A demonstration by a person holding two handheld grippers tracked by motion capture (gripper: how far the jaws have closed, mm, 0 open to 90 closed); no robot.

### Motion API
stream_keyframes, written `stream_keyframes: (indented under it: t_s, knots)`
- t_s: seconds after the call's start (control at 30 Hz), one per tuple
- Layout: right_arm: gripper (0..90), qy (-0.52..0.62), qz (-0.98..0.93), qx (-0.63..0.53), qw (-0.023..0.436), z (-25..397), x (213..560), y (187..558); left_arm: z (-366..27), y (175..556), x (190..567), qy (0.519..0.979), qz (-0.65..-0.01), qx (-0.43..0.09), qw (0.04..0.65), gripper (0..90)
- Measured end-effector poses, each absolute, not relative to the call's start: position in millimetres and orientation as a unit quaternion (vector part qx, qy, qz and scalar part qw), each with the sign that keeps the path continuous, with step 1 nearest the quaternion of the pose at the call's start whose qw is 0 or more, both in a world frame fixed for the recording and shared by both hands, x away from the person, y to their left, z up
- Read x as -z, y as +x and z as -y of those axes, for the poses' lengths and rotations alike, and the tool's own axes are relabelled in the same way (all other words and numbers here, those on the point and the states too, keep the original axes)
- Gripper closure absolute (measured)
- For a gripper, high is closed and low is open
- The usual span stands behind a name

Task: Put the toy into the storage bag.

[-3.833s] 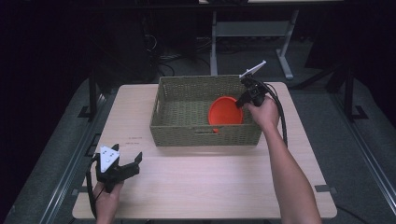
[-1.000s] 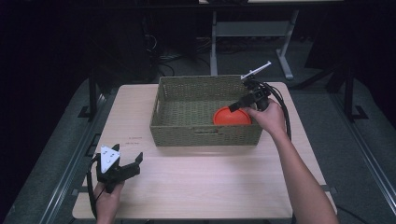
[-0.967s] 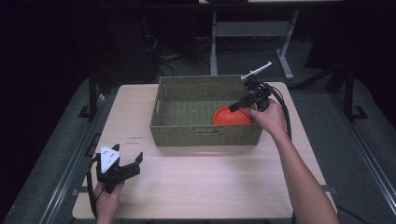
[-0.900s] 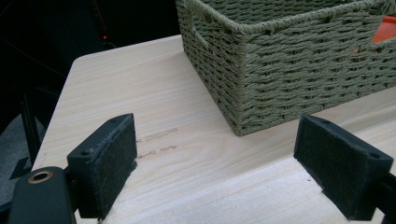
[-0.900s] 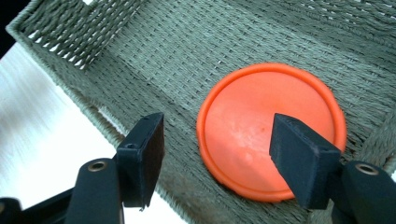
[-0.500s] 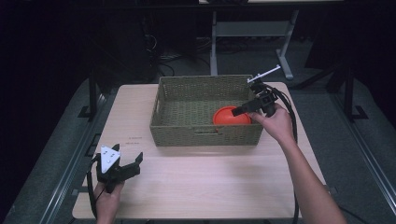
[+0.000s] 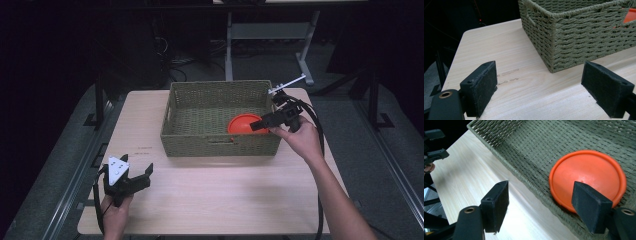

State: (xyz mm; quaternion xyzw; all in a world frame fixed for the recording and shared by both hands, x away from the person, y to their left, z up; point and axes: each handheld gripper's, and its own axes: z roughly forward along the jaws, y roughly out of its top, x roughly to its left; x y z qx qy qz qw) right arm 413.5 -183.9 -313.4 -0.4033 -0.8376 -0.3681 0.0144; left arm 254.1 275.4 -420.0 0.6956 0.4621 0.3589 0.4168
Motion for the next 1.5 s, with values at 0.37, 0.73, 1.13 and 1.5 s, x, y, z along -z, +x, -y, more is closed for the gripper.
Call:
stream_keyframes:
  t_s: [0.37,0.73,1.13,1.5]
  knots:
    - [29.0,-0.391,0.837,0.382,0.025,188.9,315.4,396.1,-275.6,253.9,420.0,0.696,-0.462,-0.359,0.417,12.8]
    - [28.2,-0.39,0.833,0.391,0.038,194.6,323.8,384.0,-274.9,253.2,419.6,0.697,-0.461,-0.359,0.416,12.8]
    - [27.9,-0.394,0.83,0.392,0.044,206.6,338.0,369.3,-274.4,252.9,419.6,0.698,-0.46,-0.359,0.415,12.8]
    - [26.9,-0.4,0.826,0.394,0.051,219.4,353.4,352.2,-274.3,253.0,419.9,0.698,-0.459,-0.36,0.415,12.8]
